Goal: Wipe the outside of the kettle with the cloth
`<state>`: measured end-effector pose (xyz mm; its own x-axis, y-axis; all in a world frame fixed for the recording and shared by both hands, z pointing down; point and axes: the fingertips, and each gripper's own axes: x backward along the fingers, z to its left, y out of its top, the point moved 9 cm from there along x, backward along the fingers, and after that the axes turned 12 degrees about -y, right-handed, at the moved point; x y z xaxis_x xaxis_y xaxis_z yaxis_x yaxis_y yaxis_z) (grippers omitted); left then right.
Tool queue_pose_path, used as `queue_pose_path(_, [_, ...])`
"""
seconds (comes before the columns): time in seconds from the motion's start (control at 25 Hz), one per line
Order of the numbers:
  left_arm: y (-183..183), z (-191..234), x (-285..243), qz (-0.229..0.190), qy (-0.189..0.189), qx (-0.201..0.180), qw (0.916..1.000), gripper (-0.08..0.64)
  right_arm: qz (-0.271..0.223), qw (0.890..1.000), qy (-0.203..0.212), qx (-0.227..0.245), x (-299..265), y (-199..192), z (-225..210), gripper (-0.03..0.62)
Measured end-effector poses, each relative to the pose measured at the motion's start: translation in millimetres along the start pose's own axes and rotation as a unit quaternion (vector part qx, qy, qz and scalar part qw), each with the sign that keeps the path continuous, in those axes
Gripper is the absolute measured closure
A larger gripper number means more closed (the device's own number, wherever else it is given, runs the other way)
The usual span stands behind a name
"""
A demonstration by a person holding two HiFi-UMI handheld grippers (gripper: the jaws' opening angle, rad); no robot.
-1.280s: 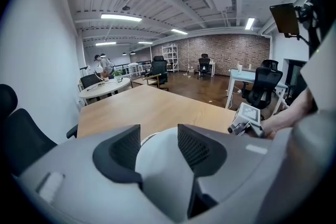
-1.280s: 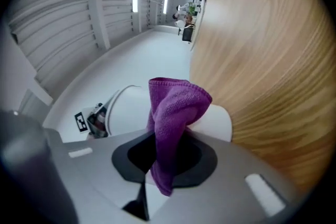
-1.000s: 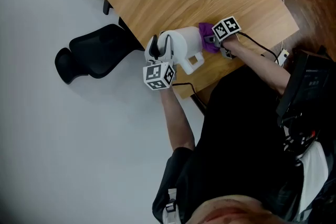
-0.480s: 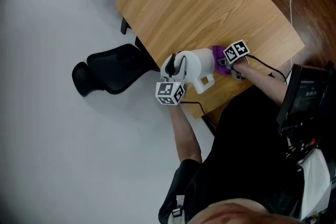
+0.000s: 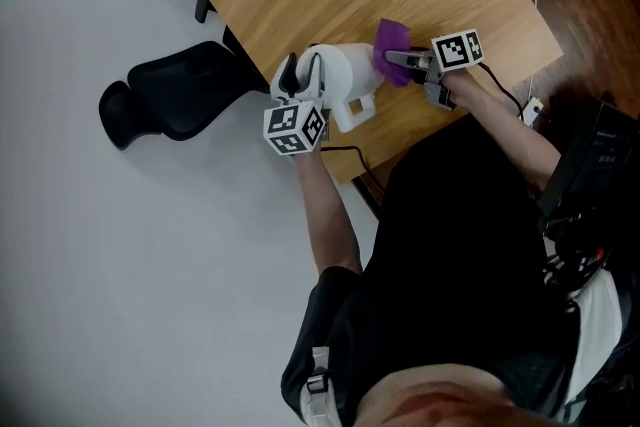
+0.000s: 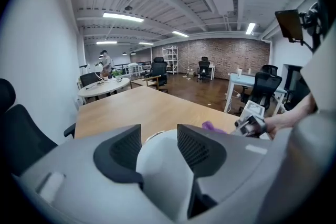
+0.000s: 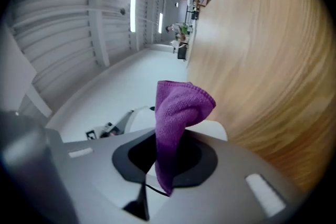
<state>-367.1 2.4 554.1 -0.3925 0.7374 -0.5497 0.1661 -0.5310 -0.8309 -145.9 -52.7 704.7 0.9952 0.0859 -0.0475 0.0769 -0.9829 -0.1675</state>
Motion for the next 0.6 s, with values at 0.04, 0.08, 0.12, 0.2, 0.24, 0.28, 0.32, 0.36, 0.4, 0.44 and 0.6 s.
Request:
queue_pose_path(0.04, [-0.3, -1.1, 0.1, 0.004, 0.007, 0.003, 1.0000, 0.468, -0.014, 0.999, 0.048, 0.011, 2.5, 7.7, 22.3, 0.543])
queue_pose_path(0.08, [-1.0, -1.9, 0.8, 0.011, 0.012, 0.006, 0.9998, 0.469, -0.017, 0.997, 0.080, 0.017, 3.5, 10.3, 41.9, 0.543])
queue_pose_path(0.12, [-1.9, -2.2, 1.5, 0.018, 0.016, 0.006, 0.9997, 0.469, -0.012, 0.995, 0.100, 0.025, 2.8, 10.7, 60.3, 0.543])
queue_pose_path(0.2, [-3.0, -3.4, 1.4, 0.023, 0.020, 0.002, 0.9995, 0.468, 0.009, 0.992, 0.115, 0.048, -3.7, 9.1, 87.4, 0.543])
queue_pose_path(0.24, [-3.9, -5.1, 0.8, 0.022, 0.020, 0.000, 0.9996, 0.468, 0.023, 0.992, 0.106, 0.059, -8.2, 6.5, 91.9, 0.543])
queue_pose_path(0.28, [-4.8, -7.2, 0.1, 0.020, 0.020, -0.001, 0.9996, 0.468, 0.035, 0.992, 0.094, 0.072, -12.6, 4.0, 92.0, 0.543])
queue_pose_path(0.32, [-5.2, -9.3, -0.2, 0.019, 0.019, -0.002, 0.9996, 0.468, 0.044, 0.992, 0.084, 0.079, -16.2, 1.8, 88.9, 0.539])
queue_pose_path(0.36, [-5.2, -11.0, 0.1, 0.017, 0.019, -0.004, 0.9997, 0.466, 0.048, 0.993, 0.082, 0.075, -18.5, -0.2, 83.8, 0.534])
queue_pose_path(0.4, [-4.9, -12.5, 0.8, 0.016, 0.020, -0.006, 0.9997, 0.466, 0.050, 0.993, 0.082, 0.064, -19.6, -2.2, 77.4, 0.534])
queue_pose_path(0.44, [-4.6, -14.0, 1.6, 0.014, 0.021, -0.009, 0.9996, 0.466, 0.052, 0.994, 0.075, 0.056, -20.3, -4.7, 69.2, 0.535])
queue_pose_path(0.6, [-4.6, -20.3, 3.2, 0.006, 0.023, -0.021, 0.9995, 0.466, 0.072, 0.997, -0.001, 0.030, -24.0, -19.6, 14.2, 0.537])
